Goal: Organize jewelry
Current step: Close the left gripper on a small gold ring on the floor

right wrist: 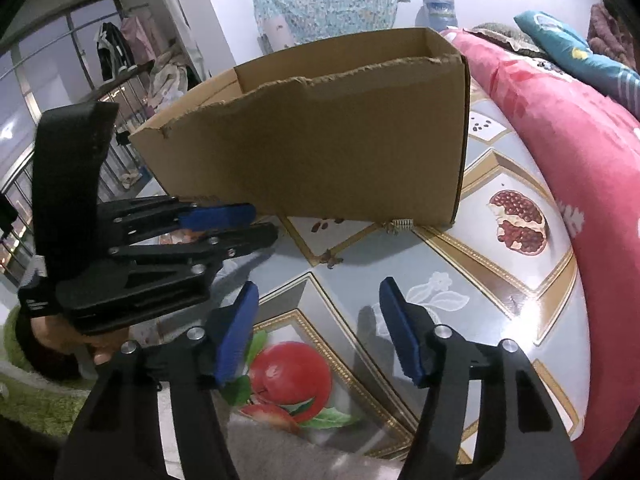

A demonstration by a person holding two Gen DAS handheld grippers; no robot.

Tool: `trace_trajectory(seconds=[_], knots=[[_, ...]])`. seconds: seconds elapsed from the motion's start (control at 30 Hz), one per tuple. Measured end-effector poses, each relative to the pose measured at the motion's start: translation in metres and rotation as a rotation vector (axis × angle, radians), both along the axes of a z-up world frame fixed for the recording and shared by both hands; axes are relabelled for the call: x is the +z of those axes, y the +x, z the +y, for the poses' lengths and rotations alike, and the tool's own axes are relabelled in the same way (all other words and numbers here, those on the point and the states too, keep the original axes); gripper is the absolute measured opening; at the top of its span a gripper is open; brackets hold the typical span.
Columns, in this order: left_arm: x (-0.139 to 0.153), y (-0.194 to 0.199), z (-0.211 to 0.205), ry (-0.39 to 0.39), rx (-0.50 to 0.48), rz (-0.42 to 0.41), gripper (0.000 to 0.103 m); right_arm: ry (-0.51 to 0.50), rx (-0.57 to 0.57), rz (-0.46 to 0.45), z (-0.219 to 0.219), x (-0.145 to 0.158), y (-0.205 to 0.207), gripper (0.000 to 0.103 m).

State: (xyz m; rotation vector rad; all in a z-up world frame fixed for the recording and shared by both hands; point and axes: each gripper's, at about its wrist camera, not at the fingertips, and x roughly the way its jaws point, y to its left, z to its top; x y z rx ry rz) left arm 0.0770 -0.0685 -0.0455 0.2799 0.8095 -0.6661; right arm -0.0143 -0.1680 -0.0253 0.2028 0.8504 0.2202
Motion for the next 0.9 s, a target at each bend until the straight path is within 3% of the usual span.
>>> trace_trajectory(seconds=[0.23, 0.37, 0.9], knots=[[-0.008, 0.003, -0.01, 0.053, -0.017, -0.022, 0.022, 0.0, -0.003, 0.003, -0.003, -0.006, 0.004, 0.058], [-0.009, 0.002, -0.014, 0.052, -0.023, -0.029, 0.011, -0.003, -0.002, -0.004, -0.003, -0.005, 0.003, 0.058], [0.001, -0.004, -0.012, 0.017, -0.009, -0.021, 0.01, -0.019, -0.011, -0.021, -0.004, 0.0, 0.001, 0.056]])
